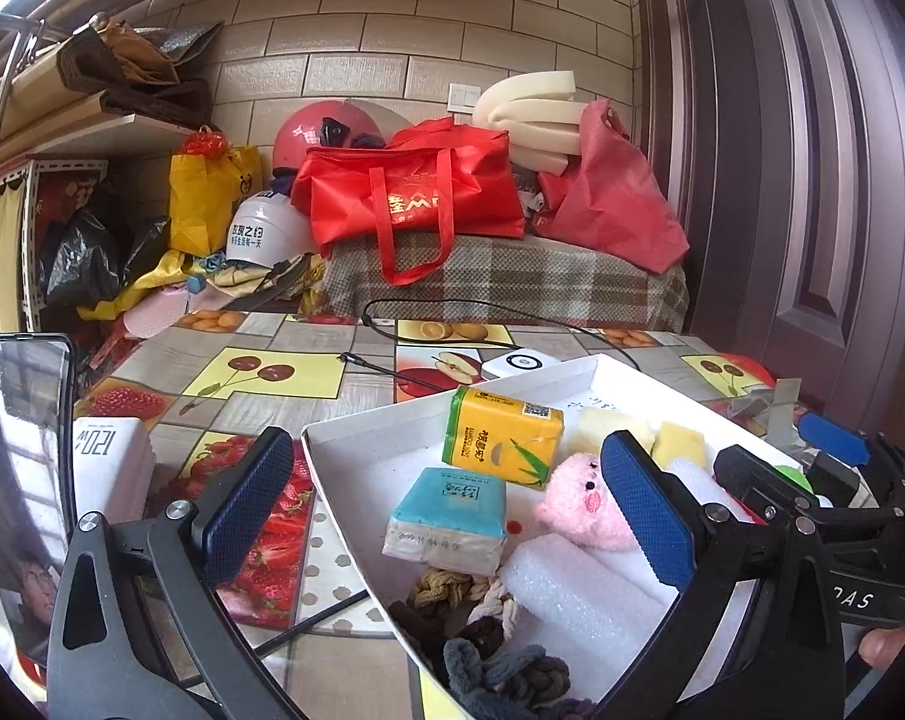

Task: Organize soft objects
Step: 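Lift both open tools out of the white box, then move left tool to patterned scrunchie while right moves to white sock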

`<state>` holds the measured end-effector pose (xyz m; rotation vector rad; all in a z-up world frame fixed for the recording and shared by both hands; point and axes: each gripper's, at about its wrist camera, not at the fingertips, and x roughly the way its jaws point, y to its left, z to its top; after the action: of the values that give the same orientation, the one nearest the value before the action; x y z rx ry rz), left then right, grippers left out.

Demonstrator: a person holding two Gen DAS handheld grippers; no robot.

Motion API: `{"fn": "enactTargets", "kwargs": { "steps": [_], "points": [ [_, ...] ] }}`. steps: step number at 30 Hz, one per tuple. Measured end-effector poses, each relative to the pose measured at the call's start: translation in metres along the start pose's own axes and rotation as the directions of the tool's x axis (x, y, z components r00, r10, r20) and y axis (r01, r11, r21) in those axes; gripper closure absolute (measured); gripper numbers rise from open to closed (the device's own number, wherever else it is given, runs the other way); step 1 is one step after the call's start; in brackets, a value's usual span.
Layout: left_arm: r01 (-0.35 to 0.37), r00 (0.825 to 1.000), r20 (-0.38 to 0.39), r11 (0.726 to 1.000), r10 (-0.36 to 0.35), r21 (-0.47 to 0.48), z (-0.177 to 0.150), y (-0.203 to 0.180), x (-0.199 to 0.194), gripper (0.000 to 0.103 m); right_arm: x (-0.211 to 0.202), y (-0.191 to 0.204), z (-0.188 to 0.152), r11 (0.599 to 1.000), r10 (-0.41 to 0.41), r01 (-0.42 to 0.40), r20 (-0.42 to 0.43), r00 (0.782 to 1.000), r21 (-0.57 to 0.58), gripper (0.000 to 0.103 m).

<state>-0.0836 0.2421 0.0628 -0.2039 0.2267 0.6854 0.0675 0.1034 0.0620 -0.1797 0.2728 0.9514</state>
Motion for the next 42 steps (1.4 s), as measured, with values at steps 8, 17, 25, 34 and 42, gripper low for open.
{"fn": "enactTargets", "kwargs": {
  "steps": [8,17,25,34,42],
  "points": [
    [0.154,0.988,-0.011,0.979,-0.154,0.134,-0.021,-0.020,-0.063,0.000,-0.050,-0.011,-0.010,1.000,0.024,-0.023,0.049,0.999,-0.011,0.000],
    [0.503,0.854,-0.308,0.814,-0.418,0.290,-0.048,-0.081,-0.095,0.000,-0.088,-0.091,-0.037,0.999,-0.030,0.026,-0.100,0.995,-0.046,0.000],
    [0.475,0.864,-0.320,0.842,-0.389,0.258,-0.050,-0.080,-0.091,0.000,-0.090,-0.126,-0.040,0.995,-0.060,0.068,-0.112,0.992,0.068,0.000],
    [0.446,0.871,-0.318,0.875,-0.375,0.188,-0.048,-0.066,-0.084,0.000,-0.095,-0.150,-0.034,0.962,-0.097,0.096,-0.008,0.995,0.255,0.000],
    [0.451,0.868,-0.312,0.878,-0.387,0.164,-0.047,-0.061,-0.084,0.000,-0.077,-0.186,-0.045,0.812,0.043,0.012,-0.081,0.996,0.583,0.000]
  ]
}}
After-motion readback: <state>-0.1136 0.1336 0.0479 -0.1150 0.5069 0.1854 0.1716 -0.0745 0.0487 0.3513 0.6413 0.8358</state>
